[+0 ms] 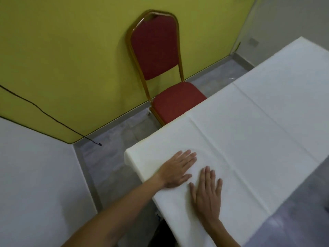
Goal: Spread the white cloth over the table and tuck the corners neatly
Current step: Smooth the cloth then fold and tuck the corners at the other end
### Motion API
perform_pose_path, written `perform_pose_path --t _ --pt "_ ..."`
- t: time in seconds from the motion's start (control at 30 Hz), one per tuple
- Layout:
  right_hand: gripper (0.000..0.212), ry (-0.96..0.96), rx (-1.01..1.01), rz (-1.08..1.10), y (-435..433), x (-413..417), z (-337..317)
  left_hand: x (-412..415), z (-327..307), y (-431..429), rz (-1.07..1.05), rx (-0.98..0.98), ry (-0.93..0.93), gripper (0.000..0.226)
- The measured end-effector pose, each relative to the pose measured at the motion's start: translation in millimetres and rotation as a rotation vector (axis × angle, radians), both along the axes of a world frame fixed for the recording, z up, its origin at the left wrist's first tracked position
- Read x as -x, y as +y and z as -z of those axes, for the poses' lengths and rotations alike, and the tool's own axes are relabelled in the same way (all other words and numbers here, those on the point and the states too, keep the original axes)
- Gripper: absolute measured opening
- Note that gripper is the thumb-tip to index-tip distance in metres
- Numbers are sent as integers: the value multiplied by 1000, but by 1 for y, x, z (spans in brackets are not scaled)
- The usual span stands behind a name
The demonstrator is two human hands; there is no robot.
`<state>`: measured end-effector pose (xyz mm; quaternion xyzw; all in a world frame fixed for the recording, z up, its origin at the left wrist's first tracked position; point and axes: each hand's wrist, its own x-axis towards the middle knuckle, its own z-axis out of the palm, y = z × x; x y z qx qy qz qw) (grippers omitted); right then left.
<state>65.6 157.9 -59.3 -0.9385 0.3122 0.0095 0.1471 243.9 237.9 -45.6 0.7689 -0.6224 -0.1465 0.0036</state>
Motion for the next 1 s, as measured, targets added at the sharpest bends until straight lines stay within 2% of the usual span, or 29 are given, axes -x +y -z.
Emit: perform_pose_path --t 0.07,0.13,0.27,0.4,0.47,0.53,0.63,0.7,0.83,1.0 --pt "76 19 14 17 -2 5 3 -18 2 11 -11 5 1 68" --pt "79 33 5 33 -2 5 2 -46 -2 29 -109 -9 -12 71" --pt "81 66 -27 48 -3 2 0 -96 -10 60 -399 -78 -31 78" --pt "82 104 -40 63 0 0 -7 -126 -16 93 -795 -223 60 88" --pt "86 114 -76 100 3 -5 -13 -123 -22 101 -725 -232 51 86" --pt "89 110 -90 109 9 -17 -19 -106 -27 96 -541 -144 -1 82" --pt "78 69 -95 2 24 -46 -20 -66 -32 69 -336 -23 9 73" --pt "69 24 -100 -80 29 -67 -15 -38 -24 50 -281 -14 10 68" --pt "65 35 -86 -133 15 -94 2 -32 -5 46 -408 1 -28 66" --pt "69 86 -39 -195 2 -90 2 -56 -8 90 -650 2 -18 69"
